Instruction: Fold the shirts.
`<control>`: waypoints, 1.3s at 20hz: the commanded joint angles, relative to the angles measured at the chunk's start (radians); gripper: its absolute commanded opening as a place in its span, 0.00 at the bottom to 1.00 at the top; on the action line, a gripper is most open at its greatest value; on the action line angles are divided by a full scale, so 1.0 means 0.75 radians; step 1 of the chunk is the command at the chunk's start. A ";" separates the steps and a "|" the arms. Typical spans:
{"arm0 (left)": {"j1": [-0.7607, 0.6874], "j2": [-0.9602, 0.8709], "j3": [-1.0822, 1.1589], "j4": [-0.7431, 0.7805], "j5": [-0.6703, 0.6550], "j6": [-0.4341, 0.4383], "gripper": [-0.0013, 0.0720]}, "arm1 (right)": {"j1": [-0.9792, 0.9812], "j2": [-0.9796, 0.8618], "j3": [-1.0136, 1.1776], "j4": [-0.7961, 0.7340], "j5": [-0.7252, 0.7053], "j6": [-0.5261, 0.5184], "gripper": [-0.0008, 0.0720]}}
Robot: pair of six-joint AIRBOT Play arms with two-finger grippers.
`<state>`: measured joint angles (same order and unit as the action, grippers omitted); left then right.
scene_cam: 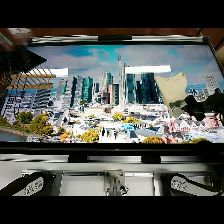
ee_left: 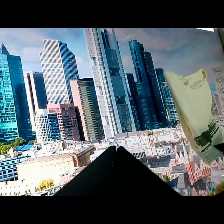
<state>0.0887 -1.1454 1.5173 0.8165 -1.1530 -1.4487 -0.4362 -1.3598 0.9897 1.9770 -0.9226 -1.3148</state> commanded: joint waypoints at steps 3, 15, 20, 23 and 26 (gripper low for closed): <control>0.000 -0.001 -0.001 0.000 -0.001 0.002 0.06 | -0.001 0.071 -0.065 0.057 -0.036 0.143 0.69; -0.326 -0.168 0.007 0.723 -0.051 -0.117 0.05 | 0.372 0.438 0.464 -0.385 0.369 -0.158 0.69; -0.563 -0.384 0.007 1.169 -0.377 -0.334 0.90 | 0.770 0.078 0.540 -0.384 -0.190 0.004 0.71; -0.556 -0.431 0.006 1.167 -0.427 -0.346 0.89 | 0.769 -0.016 0.540 -0.300 -0.363 -0.111 0.71; -0.556 -0.433 0.006 1.165 -0.374 -0.346 0.89 | 0.769 -0.013 0.540 -0.325 -0.370 -0.124 0.71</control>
<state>-0.3180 -1.4513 1.5215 1.6508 -1.4239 -1.6909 0.1204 -1.3399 1.3891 1.7206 -1.1248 -1.3846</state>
